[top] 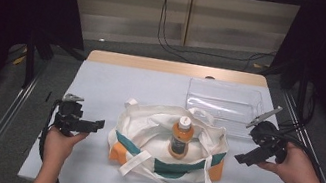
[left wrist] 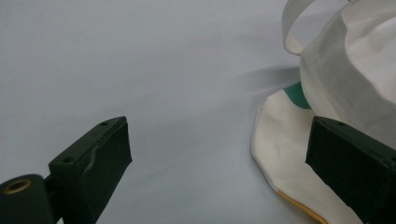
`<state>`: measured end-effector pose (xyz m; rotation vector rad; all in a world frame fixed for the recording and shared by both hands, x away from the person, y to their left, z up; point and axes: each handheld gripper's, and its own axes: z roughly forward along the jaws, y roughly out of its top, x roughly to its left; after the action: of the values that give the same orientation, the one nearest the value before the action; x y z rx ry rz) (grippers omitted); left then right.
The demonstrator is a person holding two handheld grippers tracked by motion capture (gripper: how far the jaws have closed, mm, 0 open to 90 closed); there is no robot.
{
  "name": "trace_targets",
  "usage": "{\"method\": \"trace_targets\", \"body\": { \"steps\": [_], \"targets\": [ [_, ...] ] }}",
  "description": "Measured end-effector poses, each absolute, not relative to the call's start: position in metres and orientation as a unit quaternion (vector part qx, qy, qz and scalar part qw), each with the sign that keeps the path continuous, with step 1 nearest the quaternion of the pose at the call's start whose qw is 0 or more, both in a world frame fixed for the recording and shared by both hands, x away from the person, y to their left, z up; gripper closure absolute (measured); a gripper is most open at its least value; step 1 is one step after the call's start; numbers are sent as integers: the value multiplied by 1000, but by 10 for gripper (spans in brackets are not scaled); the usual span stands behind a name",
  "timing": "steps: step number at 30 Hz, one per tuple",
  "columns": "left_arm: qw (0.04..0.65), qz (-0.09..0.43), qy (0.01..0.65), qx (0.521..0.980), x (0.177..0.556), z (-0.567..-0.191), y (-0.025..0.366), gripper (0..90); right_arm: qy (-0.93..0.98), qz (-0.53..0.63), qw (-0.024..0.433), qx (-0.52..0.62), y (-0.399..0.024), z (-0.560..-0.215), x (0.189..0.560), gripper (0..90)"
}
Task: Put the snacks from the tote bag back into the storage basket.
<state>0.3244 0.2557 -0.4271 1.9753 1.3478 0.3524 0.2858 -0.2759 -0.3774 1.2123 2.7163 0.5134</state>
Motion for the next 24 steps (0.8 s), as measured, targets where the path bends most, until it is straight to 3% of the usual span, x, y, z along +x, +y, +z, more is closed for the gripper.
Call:
{"method": "trace_targets", "body": {
  "steps": [24],
  "targets": [
    [346,136,521,768,325,-428,256,63,912,158,59,375,-250,-347,300,80]
  ]
}}
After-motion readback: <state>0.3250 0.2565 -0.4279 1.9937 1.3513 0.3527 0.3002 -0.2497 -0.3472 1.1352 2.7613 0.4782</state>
